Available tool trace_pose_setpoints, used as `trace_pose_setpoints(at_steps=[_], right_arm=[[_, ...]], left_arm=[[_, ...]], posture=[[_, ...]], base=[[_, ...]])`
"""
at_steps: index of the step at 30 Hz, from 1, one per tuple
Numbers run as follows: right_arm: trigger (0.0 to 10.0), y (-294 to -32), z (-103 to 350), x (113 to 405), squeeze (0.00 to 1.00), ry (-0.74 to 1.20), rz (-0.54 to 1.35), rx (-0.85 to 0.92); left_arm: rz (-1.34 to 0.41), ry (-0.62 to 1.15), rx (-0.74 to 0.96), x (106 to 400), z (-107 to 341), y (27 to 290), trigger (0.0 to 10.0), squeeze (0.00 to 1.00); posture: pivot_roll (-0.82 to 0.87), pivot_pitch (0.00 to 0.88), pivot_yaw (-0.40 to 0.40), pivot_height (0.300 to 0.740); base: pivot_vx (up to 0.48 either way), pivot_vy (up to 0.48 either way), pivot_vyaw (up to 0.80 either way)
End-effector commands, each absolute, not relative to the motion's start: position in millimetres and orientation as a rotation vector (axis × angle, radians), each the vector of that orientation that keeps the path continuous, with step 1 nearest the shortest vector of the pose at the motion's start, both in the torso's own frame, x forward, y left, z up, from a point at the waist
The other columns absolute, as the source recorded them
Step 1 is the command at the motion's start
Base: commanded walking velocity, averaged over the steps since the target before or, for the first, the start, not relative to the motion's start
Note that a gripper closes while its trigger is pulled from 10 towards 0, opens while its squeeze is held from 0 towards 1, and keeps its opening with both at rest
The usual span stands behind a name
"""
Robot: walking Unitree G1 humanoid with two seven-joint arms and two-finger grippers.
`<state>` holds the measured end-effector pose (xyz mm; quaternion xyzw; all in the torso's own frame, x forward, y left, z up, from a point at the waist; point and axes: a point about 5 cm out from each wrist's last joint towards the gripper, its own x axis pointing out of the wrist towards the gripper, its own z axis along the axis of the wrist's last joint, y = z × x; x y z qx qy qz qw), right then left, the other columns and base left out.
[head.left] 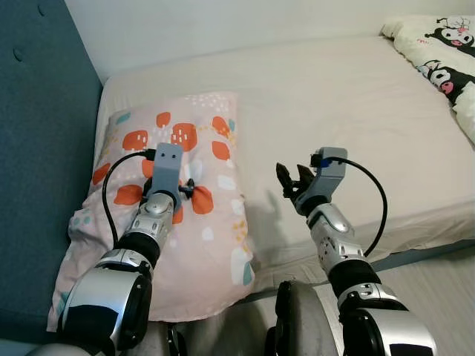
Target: Clean up the room
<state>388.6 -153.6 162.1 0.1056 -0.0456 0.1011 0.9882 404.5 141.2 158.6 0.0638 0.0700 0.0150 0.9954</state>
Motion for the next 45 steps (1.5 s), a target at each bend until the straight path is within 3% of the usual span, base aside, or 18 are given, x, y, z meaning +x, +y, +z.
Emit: trace_pose_setpoints(at_steps=[1, 2, 20, 34, 45], right_arm=[[10.0, -154.7, 153.9, 385.6, 0.00, -0.064, 0.201, 0.226], [10.0, -155.5, 154.4, 385.6, 0.00, -0.064, 0.199, 0.225], [10.0, -158.7, 156.7, 386.4, 0.00, -0.063, 0.184, 0.224], [10.0, -161.9, 157.9, 386.4, 0.00, -0.069, 0.171, 0.225], [10.0, -156.3, 158.7, 387.6, 0.00, -0.070, 0.182, 0.227]], left_arm=[[0.037, 0.224, 0.144, 398.3, 139.1, 146.5, 2.3, 0.00], [0.030, 0.220, 0.138, 398.8, 140.3, 145.7, 0.0, 0.00], [0.054, 0.185, 0.131, 403.4, 152.6, 151.6, 0.0, 0.00], [0.127, 0.023, 0.055, 416.6, 204.4, 173.2, 0.0, 0.00], [0.035, -0.064, 0.172, 421.2, 234.0, 178.4, 0.0, 0.00]], posture=[[0.01, 0.343, 0.020, 0.578], [0.01, 0.343, 0.020, 0.578], [0.01, 0.339, 0.021, 0.578], [0.02, 0.332, 0.023, 0.578], [0.03, 0.323, 0.021, 0.578]], base=[[0.000, 0.000, 0.00], [0.000, 0.000, 0.00], [0.000, 0.000, 0.00], [0.000, 0.000, 0.00], [0.000, 0.000, 0.00]])
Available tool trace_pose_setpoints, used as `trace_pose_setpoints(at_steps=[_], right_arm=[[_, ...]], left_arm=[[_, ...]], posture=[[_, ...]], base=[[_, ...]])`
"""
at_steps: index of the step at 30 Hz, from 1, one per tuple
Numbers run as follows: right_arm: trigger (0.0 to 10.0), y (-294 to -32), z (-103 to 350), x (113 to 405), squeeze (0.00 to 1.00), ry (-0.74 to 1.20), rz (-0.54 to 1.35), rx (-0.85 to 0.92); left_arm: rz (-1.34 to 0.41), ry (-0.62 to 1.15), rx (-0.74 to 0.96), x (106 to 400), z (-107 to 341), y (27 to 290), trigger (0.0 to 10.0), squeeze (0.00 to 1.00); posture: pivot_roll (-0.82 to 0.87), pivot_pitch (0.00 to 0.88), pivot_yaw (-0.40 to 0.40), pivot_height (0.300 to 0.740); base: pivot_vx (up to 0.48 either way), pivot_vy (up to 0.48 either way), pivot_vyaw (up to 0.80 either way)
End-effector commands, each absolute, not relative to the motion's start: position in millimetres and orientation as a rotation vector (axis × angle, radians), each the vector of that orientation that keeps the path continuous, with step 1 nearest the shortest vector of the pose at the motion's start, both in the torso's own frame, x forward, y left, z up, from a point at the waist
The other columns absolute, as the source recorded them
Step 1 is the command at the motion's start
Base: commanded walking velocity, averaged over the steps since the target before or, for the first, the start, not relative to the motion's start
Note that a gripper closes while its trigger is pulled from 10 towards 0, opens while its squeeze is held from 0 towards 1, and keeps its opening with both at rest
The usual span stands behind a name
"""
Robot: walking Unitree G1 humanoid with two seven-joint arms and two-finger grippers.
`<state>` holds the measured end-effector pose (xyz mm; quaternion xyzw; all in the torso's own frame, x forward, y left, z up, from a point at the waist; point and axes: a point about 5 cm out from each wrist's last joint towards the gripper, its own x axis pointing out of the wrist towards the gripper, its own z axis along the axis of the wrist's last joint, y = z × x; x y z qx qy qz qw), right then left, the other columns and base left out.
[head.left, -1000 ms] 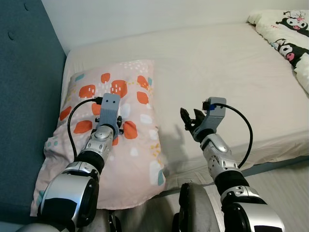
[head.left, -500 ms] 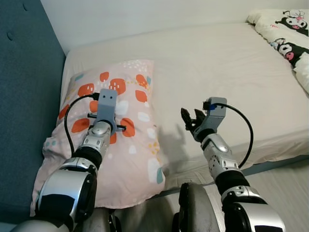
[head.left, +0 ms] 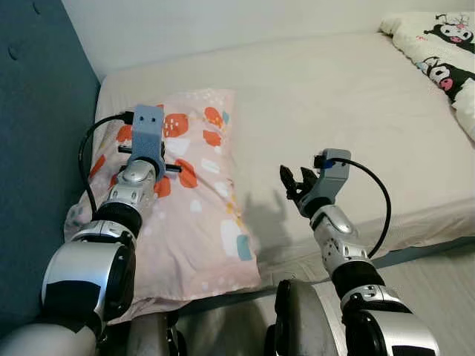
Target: Clean up the room
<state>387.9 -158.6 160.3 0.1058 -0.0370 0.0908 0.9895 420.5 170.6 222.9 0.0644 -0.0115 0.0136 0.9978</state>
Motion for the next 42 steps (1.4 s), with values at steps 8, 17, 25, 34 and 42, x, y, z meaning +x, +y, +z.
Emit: trace_pose_setpoints(at_steps=[8, 17, 25, 34, 42], right_arm=[[10.0, -158.1, 160.4, 387.9, 0.00, -0.076, 0.183, 0.224], [10.0, -155.9, 158.0, 387.1, 0.00, -0.071, 0.185, 0.226], [10.0, -152.4, 159.0, 388.3, 0.00, -0.068, 0.196, 0.229], [10.0, -154.9, 159.7, 388.4, 0.00, -0.071, 0.194, 0.225], [10.0, -155.9, 159.4, 388.1, 0.00, -0.071, 0.189, 0.222]], left_arm=[[-0.104, -0.014, 0.370, 422.1, 246.1, 188.2, 0.0, 0.00], [-0.157, 0.182, 0.531, 411.2, 223.0, 226.9, 0.0, 0.00], [-0.474, 0.527, 0.698, 387.4, 165.9, 234.7, 0.0, 0.00], [-0.531, 0.706, 0.912, 375.4, 155.7, 254.9, 0.0, 0.00], [-0.463, 0.708, 1.011, 378.8, 164.3, 258.0, 0.0, 0.00]], posture=[[0.03, 0.317, 0.026, 0.578], [0.04, 0.315, 0.027, 0.578], [0.05, 0.317, 0.020, 0.578], [0.05, 0.318, 0.017, 0.578], [0.04, 0.322, 0.022, 0.578]], base=[[0.000, 0.000, 0.00], [0.000, 0.000, 0.00], [0.000, 0.000, 0.00], [0.000, 0.000, 0.00], [0.000, 0.000, 0.00]])
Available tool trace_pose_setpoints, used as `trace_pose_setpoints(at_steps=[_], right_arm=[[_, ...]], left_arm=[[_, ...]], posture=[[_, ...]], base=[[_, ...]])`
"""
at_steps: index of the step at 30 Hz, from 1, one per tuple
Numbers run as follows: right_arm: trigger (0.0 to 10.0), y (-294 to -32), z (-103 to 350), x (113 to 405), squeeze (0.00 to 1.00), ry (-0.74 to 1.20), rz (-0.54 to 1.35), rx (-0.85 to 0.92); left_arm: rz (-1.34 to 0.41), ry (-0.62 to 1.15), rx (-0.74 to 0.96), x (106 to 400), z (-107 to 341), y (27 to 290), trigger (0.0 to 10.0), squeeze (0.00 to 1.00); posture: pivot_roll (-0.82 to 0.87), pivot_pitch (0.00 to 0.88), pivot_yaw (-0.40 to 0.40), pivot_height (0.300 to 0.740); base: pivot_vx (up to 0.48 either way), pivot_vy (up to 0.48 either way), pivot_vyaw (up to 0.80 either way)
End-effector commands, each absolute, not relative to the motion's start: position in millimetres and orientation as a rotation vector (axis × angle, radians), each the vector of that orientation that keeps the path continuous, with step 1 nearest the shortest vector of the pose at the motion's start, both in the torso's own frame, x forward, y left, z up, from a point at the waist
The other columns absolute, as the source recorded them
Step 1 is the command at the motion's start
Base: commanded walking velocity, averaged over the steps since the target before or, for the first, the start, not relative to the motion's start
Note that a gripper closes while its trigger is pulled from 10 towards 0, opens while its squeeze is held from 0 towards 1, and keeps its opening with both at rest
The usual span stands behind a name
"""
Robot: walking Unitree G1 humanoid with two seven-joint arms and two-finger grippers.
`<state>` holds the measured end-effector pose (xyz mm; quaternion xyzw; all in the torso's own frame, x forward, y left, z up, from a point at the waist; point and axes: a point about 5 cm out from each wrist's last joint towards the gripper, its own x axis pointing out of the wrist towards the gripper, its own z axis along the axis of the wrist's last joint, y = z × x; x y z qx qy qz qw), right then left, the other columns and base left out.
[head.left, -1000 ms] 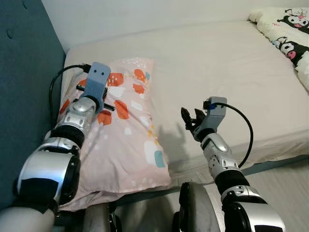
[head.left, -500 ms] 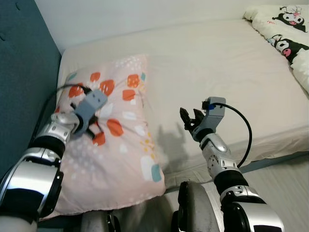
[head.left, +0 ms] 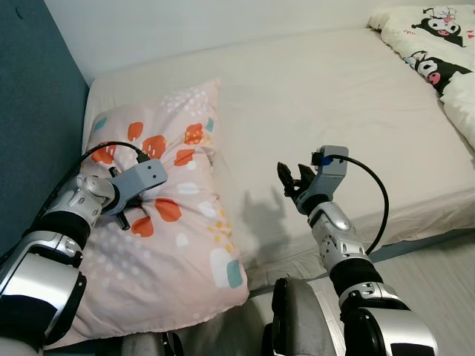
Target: Clean up the room
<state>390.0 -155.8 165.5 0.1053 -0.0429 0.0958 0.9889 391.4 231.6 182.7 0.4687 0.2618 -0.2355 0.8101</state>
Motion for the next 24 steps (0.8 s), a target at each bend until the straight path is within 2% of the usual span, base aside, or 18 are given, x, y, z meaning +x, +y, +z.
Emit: trace_pose_setpoints(at_steps=[1, 4, 12, 13, 14, 15, 22, 23, 24], right_arm=[[10.0, -156.4, 159.5, 388.1, 0.00, -0.071, 0.188, 0.222], [10.0, -157.5, 159.6, 388.2, 0.00, -0.071, 0.186, 0.221], [10.0, -156.9, 159.6, 388.4, 0.00, -0.070, 0.185, 0.221], [10.0, -157.2, 160.2, 388.6, 0.00, -0.073, 0.184, 0.222], [10.0, -157.3, 160.5, 388.8, 0.00, -0.073, 0.184, 0.222], [10.0, -157.6, 160.9, 388.9, 0.00, -0.075, 0.183, 0.222], [10.0, -158.4, 162.5, 389.7, 0.00, -0.078, 0.182, 0.222], [10.0, -158.5, 162.7, 389.8, 0.00, -0.078, 0.182, 0.223], [10.0, -158.6, 162.8, 389.8, 0.00, -0.078, 0.182, 0.223]], left_arm=[[-0.436, 0.731, 1.079, 378.3, 165.8, 263.5, 0.0, 0.00], [-0.336, 0.732, 1.187, 379.3, 172.9, 275.0, 0.0, 0.00], [-0.254, 0.690, 1.237, 380.9, 179.3, 280.8, 0.0, 0.00], [-0.262, 0.627, 1.120, 385.8, 184.4, 270.4, 10.0, 0.00], [-0.263, 0.600, 1.064, 388.0, 187.0, 265.8, 10.0, 0.00], [-0.283, 0.578, 0.977, 390.2, 190.1, 259.5, 10.0, 1.00], [-0.373, 0.503, 0.705, 398.2, 210.7, 237.8, 10.0, 1.00], [-0.401, 0.490, 0.662, 399.0, 214.6, 233.6, 10.0, 0.00], [-0.431, 0.471, 0.606, 400.1, 219.7, 228.5, 10.0, 0.00]], posture=[[0.04, 0.323, 0.022, 0.578], [0.04, 0.324, 0.022, 0.578], [0.04, 0.321, 0.024, 0.578], [0.04, 0.320, 0.024, 0.578], [0.04, 0.319, 0.024, 0.578], [0.04, 0.317, 0.023, 0.578], [0.04, 0.316, 0.020, 0.578], [0.04, 0.315, 0.021, 0.578], [0.04, 0.314, 0.021, 0.578]], base=[[0.000, 0.000, 0.00], [0.000, 0.000, 0.00], [0.000, 0.000, 0.00], [0.000, 0.000, 0.00], [0.000, 0.000, 0.00], [0.000, 0.000, 0.00], [0.000, 0.000, 0.00], [0.000, 0.000, 0.00], [0.000, 0.000, 0.00]])
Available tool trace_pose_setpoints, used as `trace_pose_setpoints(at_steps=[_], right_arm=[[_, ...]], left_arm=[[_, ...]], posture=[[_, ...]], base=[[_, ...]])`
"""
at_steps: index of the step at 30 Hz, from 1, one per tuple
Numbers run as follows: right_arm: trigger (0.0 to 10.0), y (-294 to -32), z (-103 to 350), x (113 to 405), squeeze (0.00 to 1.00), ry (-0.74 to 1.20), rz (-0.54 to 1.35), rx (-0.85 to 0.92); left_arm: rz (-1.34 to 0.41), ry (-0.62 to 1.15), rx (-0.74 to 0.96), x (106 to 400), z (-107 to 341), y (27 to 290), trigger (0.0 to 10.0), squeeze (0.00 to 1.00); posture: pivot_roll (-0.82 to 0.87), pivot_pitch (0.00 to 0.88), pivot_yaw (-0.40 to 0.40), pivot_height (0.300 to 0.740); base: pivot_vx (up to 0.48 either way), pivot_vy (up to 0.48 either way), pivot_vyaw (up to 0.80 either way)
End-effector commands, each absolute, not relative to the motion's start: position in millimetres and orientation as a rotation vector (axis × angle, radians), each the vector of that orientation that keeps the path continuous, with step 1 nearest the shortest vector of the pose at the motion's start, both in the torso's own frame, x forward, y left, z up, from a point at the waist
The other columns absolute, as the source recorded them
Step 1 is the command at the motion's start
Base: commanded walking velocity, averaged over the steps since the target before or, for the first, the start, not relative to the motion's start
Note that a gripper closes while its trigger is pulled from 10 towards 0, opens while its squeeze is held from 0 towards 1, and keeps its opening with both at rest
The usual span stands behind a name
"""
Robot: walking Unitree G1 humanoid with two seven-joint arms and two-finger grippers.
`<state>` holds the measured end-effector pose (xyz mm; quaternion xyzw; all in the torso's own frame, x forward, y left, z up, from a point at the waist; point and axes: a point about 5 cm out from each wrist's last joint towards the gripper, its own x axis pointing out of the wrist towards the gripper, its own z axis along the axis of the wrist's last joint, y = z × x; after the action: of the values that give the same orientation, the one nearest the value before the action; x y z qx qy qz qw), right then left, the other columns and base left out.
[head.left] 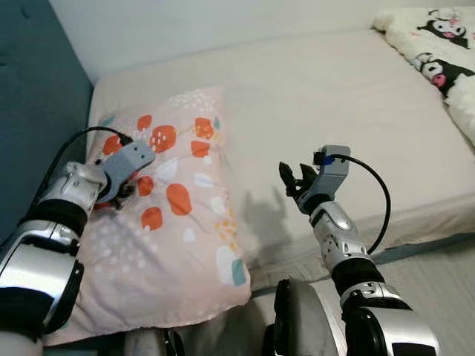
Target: Clean up the room
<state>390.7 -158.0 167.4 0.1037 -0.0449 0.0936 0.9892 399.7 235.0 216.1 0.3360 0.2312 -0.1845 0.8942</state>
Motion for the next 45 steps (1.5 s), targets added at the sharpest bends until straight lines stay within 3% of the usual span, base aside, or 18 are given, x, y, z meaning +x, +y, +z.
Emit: trace_pose_setpoints(at_steps=[1, 6, 9, 10, 12, 16, 20, 27, 29, 31, 35, 42, 45], right_arm=[[10.0, -158.6, 162.8, 389.8, 0.00, -0.078, 0.182, 0.223], [10.0, -158.4, 162.0, 389.6, 0.00, -0.077, 0.181, 0.227], [10.0, -160.3, 157.2, 389.1, 0.00, -0.057, 0.138, 0.224], [10.0, -160.3, 157.2, 389.1, 0.00, -0.057, 0.138, 0.224], [10.0, -171.3, 152.8, 390.3, 0.00, -0.031, 0.042, 0.216], [10.0, -177.4, 150.0, 393.4, 0.00, 0.027, -0.018, 0.162], [10.0, -167.1, 148.3, 398.8, 0.00, 0.130, 0.021, 0.227], [10.0, -148.3, 150.1, 400.5, 0.00, 0.138, 0.106, 0.210], [10.0, -133.9, 153.2, 400.3, 0.00, 0.099, 0.166, 0.225], [10.0, -133.9, 153.2, 400.3, 0.00, 0.099, 0.166, 0.225], [10.0, -133.7, 152.8, 396.8, 0.00, 0.020, 0.146, 0.268], [10.0, -138.6, 144.7, 388.5, 0.00, -0.026, 0.107, 0.275], [10.0, -133.9, 133.1, 380.9, 0.00, -0.005, 0.115, 0.180]], left_arm=[[-0.431, 0.471, 0.606, 400.1, 219.7, 228.5, 10.0, 0.00], [-0.493, 0.293, 0.390, 407.4, 241.5, 204.5, 10.0, 0.00], [-0.350, 0.074, 0.220, 414.5, 257.5, 197.1, 10.0, 0.00], [-0.350, 0.074, 0.220, 414.5, 257.5, 197.1, 10.0, 0.00], [-0.172, -0.069, 0.111, 414.6, 266.0, 207.6, 10.0, 0.00], [-0.006, -0.124, 0.033, 407.6, 257.9, 226.4, 10.0, 0.00], [0.142, -0.207, 0.004, 375.4, 233.5, 253.4, 10.0, 0.00], [0.192, -0.224, -0.007, 349.4, 211.5, 265.3, 10.0, 0.00], [0.205, -0.184, -0.031, 332.0, 189.1, 265.6, 10.0, 0.00], [0.205, -0.184, -0.031, 332.0, 189.1, 265.6, 10.0, 0.00], [0.180, -0.041, -0.076, 316.8, 150.5, 246.2, 10.0, 0.00], [0.180, 0.127, -0.041, 309.7, 107.9, 225.0, 10.0, 0.00], [0.197, 0.164, -0.053, 307.7, 92.8, 217.8, 10.0, 0.00]], posture=[[0.04, 0.314, 0.021, 0.578], [0.05, 0.313, 0.019, 0.578], [0.05, 0.310, 0.020, 0.578], [0.05, 0.310, 0.020, 0.578], [0.05, 0.312, 0.022, 0.578], [0.07, 0.326, 0.006, 0.578], [0.11, 0.332, -0.034, 0.578], [0.11, 0.310, -0.054, 0.578], [0.10, 0.246, -0.066, 0.578], [0.10, 0.246, -0.066, 0.578], [0.08, 0.130, -0.058, 0.578], [0.04, 0.059, -0.035, 0.578], [0.02, 0.032, -0.020, 0.578]], base=[[0.000, 0.000, 0.00], [0.000, 0.000, 0.00], [0.000, 0.000, 0.00], [0.000, 0.000, 0.00], [0.000, 0.000, 0.00], [0.000, 0.000, 0.00], [0.000, 0.000, 0.00], [0.000, 0.000, 0.00], [0.000, 0.000, 0.00], [0.000, 0.000, 0.00], [0.000, 0.000, 0.00], [0.000, 0.000, 0.00], [0.000, 0.000, 0.00]])
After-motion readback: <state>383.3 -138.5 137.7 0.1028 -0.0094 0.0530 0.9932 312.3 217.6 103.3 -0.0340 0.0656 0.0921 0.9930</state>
